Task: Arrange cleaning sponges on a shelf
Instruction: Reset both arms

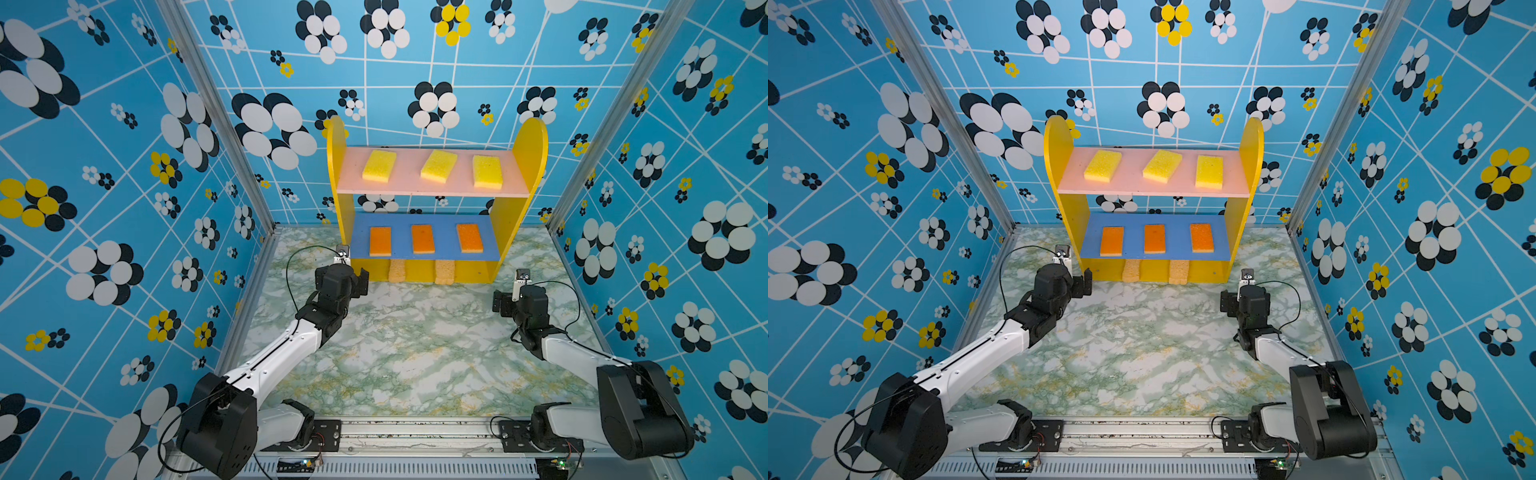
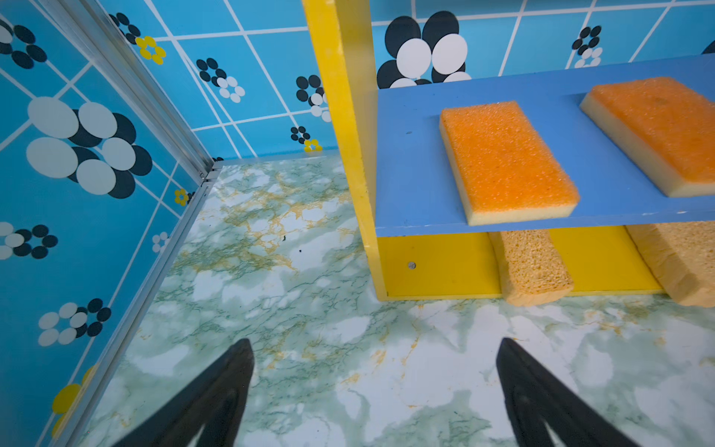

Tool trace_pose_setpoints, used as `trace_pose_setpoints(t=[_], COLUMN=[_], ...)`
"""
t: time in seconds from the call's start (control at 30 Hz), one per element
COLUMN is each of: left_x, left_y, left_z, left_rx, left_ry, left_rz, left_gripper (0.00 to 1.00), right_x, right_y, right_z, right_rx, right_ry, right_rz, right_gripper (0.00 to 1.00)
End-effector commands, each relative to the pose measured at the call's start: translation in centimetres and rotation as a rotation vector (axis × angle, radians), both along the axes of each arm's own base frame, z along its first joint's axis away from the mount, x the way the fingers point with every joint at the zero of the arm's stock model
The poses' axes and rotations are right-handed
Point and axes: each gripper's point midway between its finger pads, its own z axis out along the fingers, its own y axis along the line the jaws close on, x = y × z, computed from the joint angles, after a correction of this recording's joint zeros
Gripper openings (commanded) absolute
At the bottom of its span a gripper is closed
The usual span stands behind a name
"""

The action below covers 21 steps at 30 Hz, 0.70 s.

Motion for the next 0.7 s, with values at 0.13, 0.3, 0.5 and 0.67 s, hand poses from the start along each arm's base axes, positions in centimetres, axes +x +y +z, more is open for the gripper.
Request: trace_pose_setpoints(t=[0.13,0.3,0.5,0.67], left_x=[0.4,0.1,0.0,-0.3], left_y=[1.6,2.7,5.9,9.1], left_z=[-1.0,-2.4,-3.6,-4.5], left_rx=[0.083,0.100,0.086,0.056], left_ry=[-0.060,-0.074,-0.055,-0.076], left_rz=[-0.032,-0.025,0.054,0.113], left_gripper=[0.99,0.99,0.99,0.99], right_x=[2.0,2.5,2.5,2.0], right_y=[-0.7,-1.9,-2.1,-1.6], right_z=[1.4,0.1,0.1,-0.5], right_rx=[-0.019,0.012,0.050,0.048], right_ry=[-0.120,-0.103,-0.130,-0.173], right_rz=[-0.040,-0.054,-0.044,-0.001], right_gripper=[0.99,0.99,0.99,0.99])
